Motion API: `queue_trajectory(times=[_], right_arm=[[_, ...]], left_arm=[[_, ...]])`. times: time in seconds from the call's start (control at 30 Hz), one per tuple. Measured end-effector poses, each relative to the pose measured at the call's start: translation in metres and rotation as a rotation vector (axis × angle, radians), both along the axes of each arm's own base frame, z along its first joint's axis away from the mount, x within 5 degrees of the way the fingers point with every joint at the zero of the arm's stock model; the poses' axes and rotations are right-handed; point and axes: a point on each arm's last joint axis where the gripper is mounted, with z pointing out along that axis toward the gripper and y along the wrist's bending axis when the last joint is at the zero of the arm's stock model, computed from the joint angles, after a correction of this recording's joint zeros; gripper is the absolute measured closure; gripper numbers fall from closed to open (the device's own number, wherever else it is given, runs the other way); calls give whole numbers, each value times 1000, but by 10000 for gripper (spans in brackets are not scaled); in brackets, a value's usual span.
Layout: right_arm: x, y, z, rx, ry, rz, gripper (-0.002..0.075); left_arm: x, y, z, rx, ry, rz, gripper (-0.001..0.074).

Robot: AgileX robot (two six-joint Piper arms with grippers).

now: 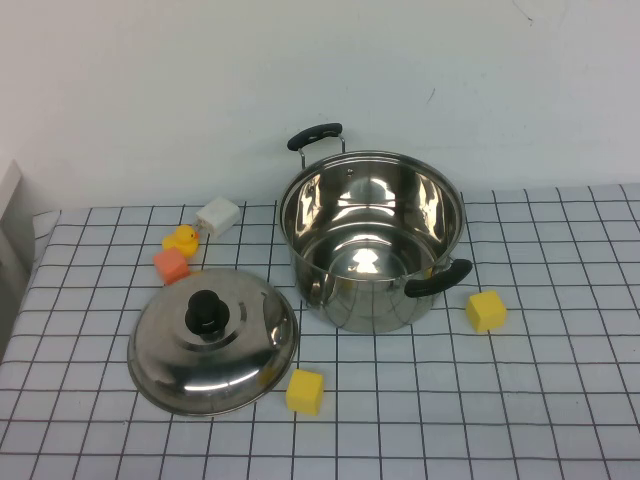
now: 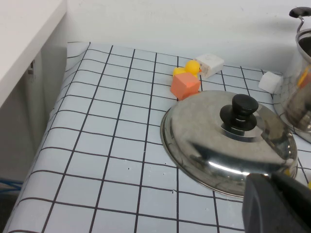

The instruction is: Cover the pot

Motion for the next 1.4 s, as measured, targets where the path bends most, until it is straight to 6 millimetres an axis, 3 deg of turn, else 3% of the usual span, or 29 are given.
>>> queue_trajectory(times=[0.9,1.4], right_arm=[[0,0,0,0,0,0,717],[0,0,0,5,-1,-2,717]], left_arm=[[1,0,2,-4,-25,1,735],[2,2,38,-16,-433,25,735]])
